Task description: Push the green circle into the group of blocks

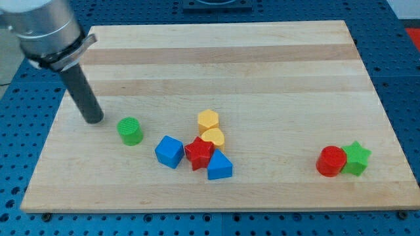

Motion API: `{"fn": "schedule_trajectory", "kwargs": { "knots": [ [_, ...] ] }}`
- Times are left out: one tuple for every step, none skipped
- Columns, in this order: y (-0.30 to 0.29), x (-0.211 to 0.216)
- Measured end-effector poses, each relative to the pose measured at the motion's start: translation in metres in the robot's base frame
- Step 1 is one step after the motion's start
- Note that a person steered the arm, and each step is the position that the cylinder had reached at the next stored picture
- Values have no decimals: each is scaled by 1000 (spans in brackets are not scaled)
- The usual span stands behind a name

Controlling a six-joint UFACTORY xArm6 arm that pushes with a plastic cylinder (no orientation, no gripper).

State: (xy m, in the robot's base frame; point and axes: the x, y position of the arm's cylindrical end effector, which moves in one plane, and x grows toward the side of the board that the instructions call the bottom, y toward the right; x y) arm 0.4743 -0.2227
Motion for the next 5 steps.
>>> {"fn": "schedule_trajectory", "kwargs": {
  "knots": [
    [63,25],
    [124,34],
    [131,22],
    [101,-29],
    [129,-58]
  ]
}}
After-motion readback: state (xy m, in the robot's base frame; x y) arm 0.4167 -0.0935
